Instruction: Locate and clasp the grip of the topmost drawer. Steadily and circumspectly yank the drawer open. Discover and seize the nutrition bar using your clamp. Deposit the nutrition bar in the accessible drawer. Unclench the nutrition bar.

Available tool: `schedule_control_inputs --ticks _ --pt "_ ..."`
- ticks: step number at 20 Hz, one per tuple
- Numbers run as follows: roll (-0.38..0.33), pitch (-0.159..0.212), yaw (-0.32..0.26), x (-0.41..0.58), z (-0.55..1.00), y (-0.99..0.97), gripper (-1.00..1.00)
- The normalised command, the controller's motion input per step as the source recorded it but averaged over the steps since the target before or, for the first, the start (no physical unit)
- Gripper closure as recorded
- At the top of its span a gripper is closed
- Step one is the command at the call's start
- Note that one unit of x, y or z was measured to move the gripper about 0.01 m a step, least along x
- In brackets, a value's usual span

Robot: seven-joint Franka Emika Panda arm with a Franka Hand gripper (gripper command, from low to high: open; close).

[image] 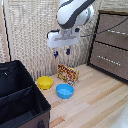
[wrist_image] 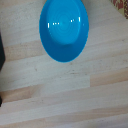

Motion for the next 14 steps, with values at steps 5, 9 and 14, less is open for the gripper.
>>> schedule_control_inputs --ticks 5,9,14 --pt "-0.148 -0.036 0.113 0.071 0.60 -0.18 -1.00" --pt "-0.073 -0.005 0.099 0.076 0.84 -0.25 -1.00" --pt "-0.190 -0.031 0.096 0.046 0.41 -0.25 -1.00"
